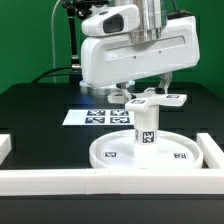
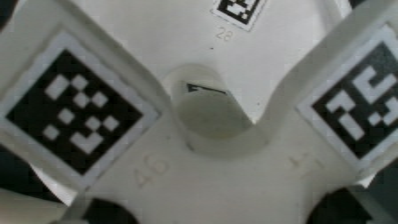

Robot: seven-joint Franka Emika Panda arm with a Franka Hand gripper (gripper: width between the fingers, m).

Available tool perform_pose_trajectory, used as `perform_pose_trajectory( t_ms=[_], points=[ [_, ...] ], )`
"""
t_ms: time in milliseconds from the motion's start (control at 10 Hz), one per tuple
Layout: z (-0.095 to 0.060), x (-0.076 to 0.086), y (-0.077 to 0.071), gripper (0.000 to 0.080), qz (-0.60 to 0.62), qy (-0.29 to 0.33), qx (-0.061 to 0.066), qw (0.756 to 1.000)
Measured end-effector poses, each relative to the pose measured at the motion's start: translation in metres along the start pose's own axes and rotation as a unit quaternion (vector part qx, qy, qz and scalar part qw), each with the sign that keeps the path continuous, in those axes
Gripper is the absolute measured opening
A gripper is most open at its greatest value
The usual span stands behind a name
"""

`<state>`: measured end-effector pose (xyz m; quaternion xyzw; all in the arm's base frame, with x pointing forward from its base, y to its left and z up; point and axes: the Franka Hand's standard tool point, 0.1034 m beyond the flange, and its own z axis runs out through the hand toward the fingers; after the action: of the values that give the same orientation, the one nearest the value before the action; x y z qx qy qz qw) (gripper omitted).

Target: Assemble round table

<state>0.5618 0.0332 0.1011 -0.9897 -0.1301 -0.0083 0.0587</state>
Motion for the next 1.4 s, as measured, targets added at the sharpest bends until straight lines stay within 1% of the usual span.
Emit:
perform_pose_trajectory(
  t_ms=[200,400,500,600,700,800,1000,1200,1300,1400],
  points=[
    [0.0001,0.0002,-0.0009,0.0452,0.059,0.001,0.003,0.998],
    [0.0003,0.0002,-0.0011,0.0452,0.132,0.001,0.004,0.991],
    [0.0004,-0.0003,0.0014,0.0452,0.185,0.003,0.014,0.983],
    [0.0005,0.0003,0.0017,0.0452,0.260,0.009,0.025,0.965],
    [0.0005,0.0004,0.0017,0.0452,0.322,0.016,0.030,0.946],
    [0.0006,0.0001,0.0009,0.0452,0.379,0.022,0.031,0.924],
    [0.0007,-0.0004,-0.0031,0.0452,0.493,0.026,0.041,0.868],
    [0.0004,0.0003,-0.0025,0.0452,0.530,0.027,0.043,0.847],
    [0.0003,0.0004,-0.0023,0.0452,0.561,0.025,0.045,0.827],
    [0.0003,0.0005,-0.0022,0.0452,0.580,0.024,0.045,0.813]
  ],
)
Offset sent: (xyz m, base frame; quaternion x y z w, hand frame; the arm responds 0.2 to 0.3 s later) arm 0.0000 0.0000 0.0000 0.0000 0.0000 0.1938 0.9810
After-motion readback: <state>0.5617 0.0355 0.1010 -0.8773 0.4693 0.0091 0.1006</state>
